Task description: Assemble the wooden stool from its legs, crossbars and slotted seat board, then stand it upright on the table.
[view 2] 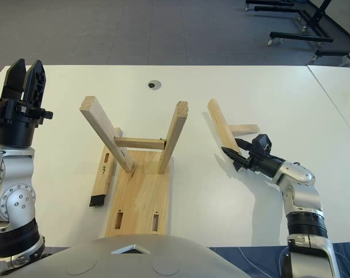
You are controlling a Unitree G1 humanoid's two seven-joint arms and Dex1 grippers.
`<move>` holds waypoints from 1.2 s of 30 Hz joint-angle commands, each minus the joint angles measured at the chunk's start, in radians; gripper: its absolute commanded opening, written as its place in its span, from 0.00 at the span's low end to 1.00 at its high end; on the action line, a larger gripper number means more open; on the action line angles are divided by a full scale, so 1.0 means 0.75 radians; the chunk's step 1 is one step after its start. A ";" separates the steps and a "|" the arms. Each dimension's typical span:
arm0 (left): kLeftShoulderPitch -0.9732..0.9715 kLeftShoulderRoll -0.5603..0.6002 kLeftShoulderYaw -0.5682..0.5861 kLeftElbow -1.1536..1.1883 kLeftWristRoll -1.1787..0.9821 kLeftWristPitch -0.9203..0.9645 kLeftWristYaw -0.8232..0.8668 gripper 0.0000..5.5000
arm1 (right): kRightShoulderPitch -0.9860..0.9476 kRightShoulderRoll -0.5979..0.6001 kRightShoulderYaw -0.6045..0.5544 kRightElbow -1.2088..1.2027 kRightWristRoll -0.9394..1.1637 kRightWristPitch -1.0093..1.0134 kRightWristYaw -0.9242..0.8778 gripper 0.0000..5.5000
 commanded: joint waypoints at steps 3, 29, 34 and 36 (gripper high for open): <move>-0.020 0.002 -0.017 0.023 0.006 -0.001 -0.011 0.37 | -0.066 0.087 0.126 -0.109 -0.137 -0.018 -0.112 0.50; -0.031 0.027 0.017 0.057 -0.009 0.006 -0.043 0.37 | -0.237 0.126 0.148 -0.220 -0.195 0.242 -0.331 0.83; -0.009 0.008 0.013 0.042 -0.001 -0.002 -0.034 0.37 | -0.121 0.100 -0.059 -0.357 0.072 0.265 -0.197 0.83; -0.005 0.007 0.015 0.038 -0.001 -0.001 -0.030 0.37 | -0.006 0.071 -0.118 -0.563 0.145 0.335 -0.216 0.83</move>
